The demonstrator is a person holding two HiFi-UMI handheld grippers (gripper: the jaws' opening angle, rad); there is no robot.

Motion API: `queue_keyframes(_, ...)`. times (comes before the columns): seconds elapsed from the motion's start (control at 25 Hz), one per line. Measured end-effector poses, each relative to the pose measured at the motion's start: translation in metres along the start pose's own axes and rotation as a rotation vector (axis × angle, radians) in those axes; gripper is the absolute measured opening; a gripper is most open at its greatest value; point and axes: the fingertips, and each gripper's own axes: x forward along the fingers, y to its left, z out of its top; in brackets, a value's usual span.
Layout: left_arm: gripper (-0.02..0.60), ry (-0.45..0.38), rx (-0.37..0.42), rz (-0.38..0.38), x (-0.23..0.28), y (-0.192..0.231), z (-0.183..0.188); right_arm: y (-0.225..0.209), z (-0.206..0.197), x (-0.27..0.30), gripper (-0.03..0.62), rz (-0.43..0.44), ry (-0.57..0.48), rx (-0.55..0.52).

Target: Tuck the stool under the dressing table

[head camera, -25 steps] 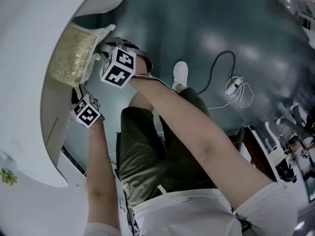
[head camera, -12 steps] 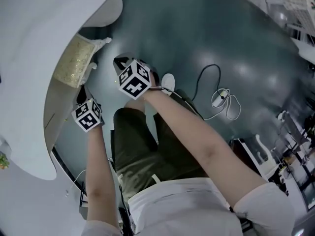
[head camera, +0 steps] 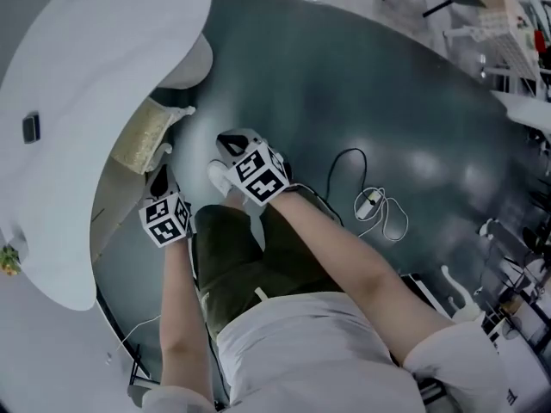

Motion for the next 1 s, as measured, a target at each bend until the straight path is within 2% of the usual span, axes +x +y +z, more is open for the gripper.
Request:
queue_keyframes(0.36,0.002,-0.106,-0.008,-0.102,-0.071,-0.063,0.064,-0.02,0.026,-0.118,0.011,-0.064,-0.085,0.035)
queue_keyframes(0.6,0.002,-0.186,0.058,-0.168,-0.125,-0.103,0.105,-0.015,0.04,-0.199,0.011,-0.102,-0.138,-0.009)
queue_keyframes(0.76,0.002,-0.235,0.09,-0.235,-0.159,-0.131,0.128,-0.006,0.06,-0.254,0.009,-0.118,-0.204,-0.024)
queue_keyframes(1.0,0.002,-0.32,0.137,-0.29,-0.214,-0.169,0.161,0.002,0.088,-0.333,0.009,-0.148,-0.311,-0.015)
